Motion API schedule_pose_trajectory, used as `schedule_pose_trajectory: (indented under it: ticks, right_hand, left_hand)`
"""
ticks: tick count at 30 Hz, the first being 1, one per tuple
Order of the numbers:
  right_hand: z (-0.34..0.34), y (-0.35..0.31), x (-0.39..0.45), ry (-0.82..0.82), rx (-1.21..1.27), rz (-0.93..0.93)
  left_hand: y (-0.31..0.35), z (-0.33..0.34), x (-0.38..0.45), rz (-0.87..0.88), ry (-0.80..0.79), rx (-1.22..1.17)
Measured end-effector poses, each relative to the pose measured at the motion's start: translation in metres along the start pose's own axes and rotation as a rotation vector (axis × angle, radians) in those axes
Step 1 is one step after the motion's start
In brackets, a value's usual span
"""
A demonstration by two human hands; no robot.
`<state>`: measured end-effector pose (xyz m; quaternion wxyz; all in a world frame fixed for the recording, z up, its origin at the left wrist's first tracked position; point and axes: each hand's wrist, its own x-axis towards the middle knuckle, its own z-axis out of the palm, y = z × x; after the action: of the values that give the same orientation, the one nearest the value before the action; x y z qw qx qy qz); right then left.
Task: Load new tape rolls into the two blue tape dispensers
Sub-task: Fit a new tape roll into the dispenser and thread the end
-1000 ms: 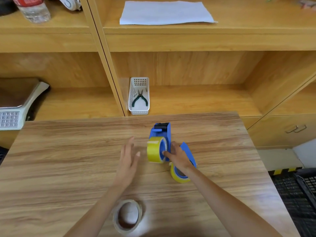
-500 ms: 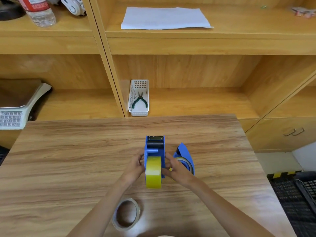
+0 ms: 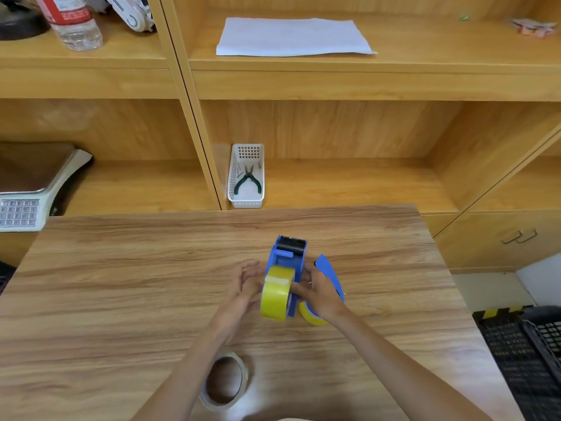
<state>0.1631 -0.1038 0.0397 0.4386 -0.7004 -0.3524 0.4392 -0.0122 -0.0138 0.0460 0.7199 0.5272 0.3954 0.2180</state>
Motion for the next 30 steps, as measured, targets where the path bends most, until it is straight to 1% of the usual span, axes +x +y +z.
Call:
schedule_pose_trajectory:
  ticks: [1, 2, 5, 7, 9, 12, 14, 17, 20, 25, 27, 30]
  right_hand:
    - [-0.001, 0.0, 0.0, 0.037, 0.042, 0.004]
    - [-0.004, -0.001, 0.001, 0.063, 0.053, 0.004]
    - [-0.012, -0.007, 0.003, 0.101, -0.025, 0.002]
    - [-0.015, -0.012, 0.003, 0.102, -0.077, -0.016]
    - [-0.014, -0.016, 0.001, 0.09, -0.125, -0.053]
    - [-0.016, -0.019, -0.005, 0.025, -0.082, -0.096]
    - [-0.021, -0.02, -0.007, -0.072, -0.021, -0.073]
    - [-0.024, -0.025, -0.012, -0.172, 0.058, -0.011]
    - [-0.023, -0.03, -0.016, -0.19, 0.148, 0.027]
    - [-0.023, -0.031, -0.011, -0.184, 0.162, 0.043]
    - [-0.024, -0.031, -0.01, -0.203, 0.165, 0.048]
    - [-0.022, -0.034, -0.012, -0.228, 0.159, 0.062]
  left_hand:
    - [0.0, -0.002, -0.001, 0.009, 0.037, -0.034]
    - [0.001, -0.004, -0.003, 0.035, 0.029, -0.019]
    - [0.014, -0.006, -0.014, 0.121, -0.134, 0.125]
    - [0.02, -0.003, -0.014, 0.084, -0.271, 0.159]
    - [0.021, 0.001, -0.011, 0.042, -0.349, 0.17]
    - [0.019, 0.004, -0.011, 0.022, -0.328, 0.161]
    - [0.019, 0.003, -0.013, 0.029, -0.304, 0.143]
    - [0.016, -0.002, -0.012, 0.04, -0.216, 0.15]
    - [0.012, -0.002, -0.012, 0.054, -0.186, 0.17]
    - [0.01, 0.001, -0.012, 0.105, -0.1, 0.202]
    - [0.012, 0.0, -0.012, 0.078, -0.127, 0.124]
    - [0.016, -0.002, -0.013, -0.052, -0.236, 0.01]
